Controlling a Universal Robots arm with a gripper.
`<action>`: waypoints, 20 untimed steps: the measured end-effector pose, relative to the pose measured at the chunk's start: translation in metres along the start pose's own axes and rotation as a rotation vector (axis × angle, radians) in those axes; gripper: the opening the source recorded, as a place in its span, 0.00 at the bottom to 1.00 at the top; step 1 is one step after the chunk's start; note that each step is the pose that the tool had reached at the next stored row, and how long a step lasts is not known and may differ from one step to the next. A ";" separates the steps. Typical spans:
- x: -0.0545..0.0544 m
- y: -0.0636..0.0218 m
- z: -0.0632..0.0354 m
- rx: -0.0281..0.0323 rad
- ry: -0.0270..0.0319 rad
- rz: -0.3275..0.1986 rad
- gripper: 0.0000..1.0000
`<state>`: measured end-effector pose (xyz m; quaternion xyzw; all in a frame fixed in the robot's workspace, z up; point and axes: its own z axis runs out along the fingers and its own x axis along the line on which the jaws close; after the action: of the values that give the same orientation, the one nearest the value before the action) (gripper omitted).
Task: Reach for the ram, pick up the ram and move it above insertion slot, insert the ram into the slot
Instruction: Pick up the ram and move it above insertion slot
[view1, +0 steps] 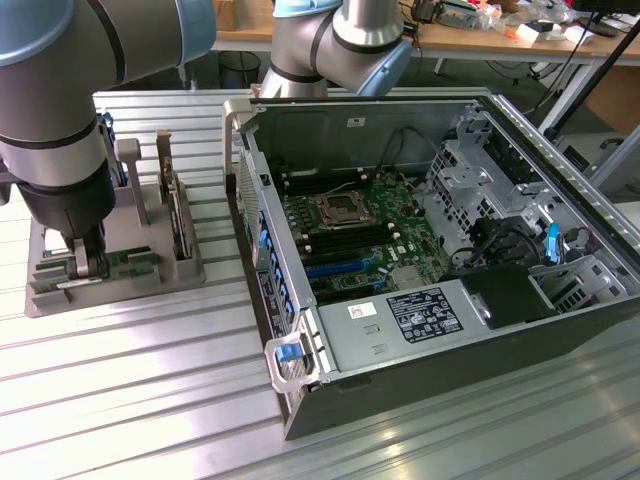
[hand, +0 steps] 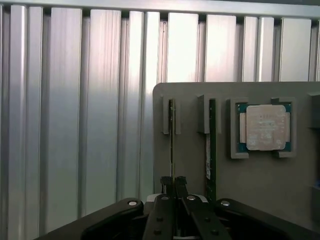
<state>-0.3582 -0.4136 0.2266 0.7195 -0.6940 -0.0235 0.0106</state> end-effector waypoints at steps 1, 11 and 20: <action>0.000 0.0001 -0.0011 0.0000 0.0000 0.000 0.12; 0.000 0.0010 -0.0212 0.0000 0.0000 0.000 0.12; -0.001 0.0019 -0.0393 -0.0001 0.0000 0.000 0.12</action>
<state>-0.3583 -0.4136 0.2660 0.7196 -0.6940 -0.0235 0.0106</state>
